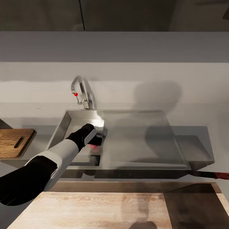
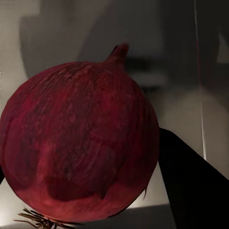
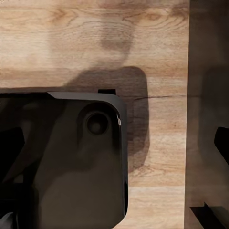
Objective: In the kitchen, take the Vidalia onion out of the sink, dice it on the chopping board with the paring knife, put the diced onion into the bowl on the countertop, then place both the paring knife and the chopping board into the sink.
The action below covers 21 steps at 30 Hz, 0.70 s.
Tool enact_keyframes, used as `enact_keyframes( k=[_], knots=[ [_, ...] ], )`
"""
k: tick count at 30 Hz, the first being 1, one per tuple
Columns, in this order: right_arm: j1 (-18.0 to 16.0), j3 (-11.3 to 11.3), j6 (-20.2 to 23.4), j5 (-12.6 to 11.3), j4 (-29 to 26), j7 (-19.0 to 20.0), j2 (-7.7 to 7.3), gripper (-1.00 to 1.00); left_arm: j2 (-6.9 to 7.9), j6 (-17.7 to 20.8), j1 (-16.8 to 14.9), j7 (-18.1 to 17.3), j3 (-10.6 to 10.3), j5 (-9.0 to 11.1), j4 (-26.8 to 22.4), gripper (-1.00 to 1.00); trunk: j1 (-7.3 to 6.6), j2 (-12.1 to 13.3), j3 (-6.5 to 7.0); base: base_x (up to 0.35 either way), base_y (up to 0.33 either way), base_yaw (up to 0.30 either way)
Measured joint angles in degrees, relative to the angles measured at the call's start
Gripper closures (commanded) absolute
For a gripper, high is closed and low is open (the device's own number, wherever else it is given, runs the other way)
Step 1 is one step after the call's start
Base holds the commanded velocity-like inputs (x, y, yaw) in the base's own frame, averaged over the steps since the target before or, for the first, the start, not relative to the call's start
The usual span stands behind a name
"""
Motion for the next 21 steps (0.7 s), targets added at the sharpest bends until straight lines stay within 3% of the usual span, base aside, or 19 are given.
enact_keyframes(
  k=[14, 21],
  knots=[
    [0.0, -0.1, 0.0, 0.0, 0.0, -0.2, 0.0, -1.0, 0.25, 0.0, 0.2, 0.0, -0.2, 0.0, -0.5, 1.0, 0.02, 0.0, 1.19, 0.0, 0.0, 0.0],
    [0.0, -0.1, 0.0, 0.0, 0.0, -0.2, 0.0, -1.0, 2.13, 0.2, 0.2, 0.0, -0.1, 0.0, -5.1, 1.0, 0.02, 0.0, 1.83, 0.0, 0.0, 0.0]
  ],
)
